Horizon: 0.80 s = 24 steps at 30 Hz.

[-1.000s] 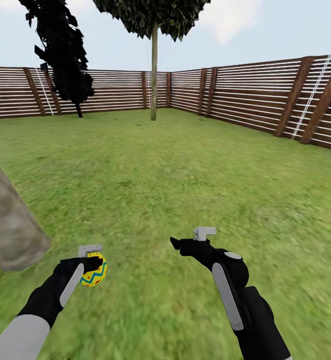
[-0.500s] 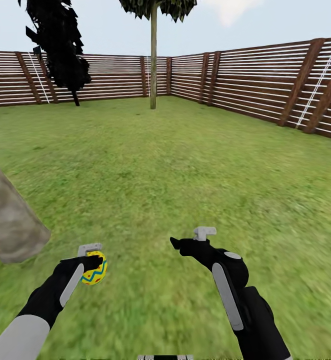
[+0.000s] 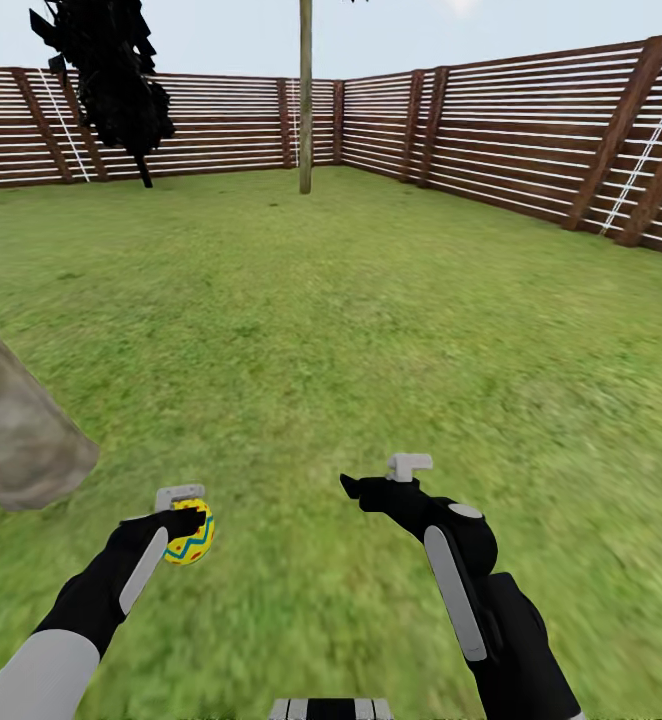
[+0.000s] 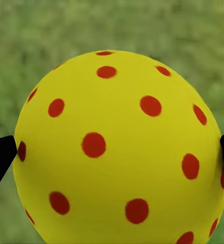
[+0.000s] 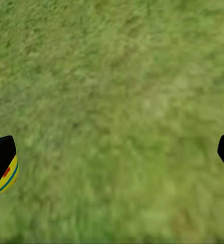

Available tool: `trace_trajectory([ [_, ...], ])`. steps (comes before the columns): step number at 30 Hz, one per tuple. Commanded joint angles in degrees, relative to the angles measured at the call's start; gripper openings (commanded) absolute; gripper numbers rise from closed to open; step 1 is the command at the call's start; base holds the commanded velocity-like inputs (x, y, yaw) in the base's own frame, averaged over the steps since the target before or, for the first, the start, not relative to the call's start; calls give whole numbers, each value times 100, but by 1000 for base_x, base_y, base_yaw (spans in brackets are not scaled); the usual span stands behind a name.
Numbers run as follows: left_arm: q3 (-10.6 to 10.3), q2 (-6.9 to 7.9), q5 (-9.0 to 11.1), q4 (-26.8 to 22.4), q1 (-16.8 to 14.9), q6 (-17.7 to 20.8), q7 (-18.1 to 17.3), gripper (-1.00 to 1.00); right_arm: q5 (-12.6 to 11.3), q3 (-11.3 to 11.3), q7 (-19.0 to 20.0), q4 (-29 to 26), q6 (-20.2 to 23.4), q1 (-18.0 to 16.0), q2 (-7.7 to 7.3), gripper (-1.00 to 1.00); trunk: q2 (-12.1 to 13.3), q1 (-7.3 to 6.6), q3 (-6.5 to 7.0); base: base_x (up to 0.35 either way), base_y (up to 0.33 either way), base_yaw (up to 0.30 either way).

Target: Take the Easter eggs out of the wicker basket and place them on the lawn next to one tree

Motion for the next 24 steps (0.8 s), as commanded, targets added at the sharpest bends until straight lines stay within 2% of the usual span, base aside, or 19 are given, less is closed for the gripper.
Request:
trace_trajectory([
  [1, -26, 9, 60, -8, -1, 17, 55, -100, 10, -5, 18, -6, 28, -3, 2, 100, -4, 1, -28, 0, 0, 0],
  [6, -20, 5, 60, -229, 0, 15, 61, -100, 10, 2, 18, -6, 28, -3, 2, 100, -10, 14, -138, 0, 0, 0],
  [24, -18, 5, 60, -418, 0, 15, 61, -100, 10, 4, 18, -6, 28, -3, 2, 100, -34, 60, -537, 0, 0, 0],
])
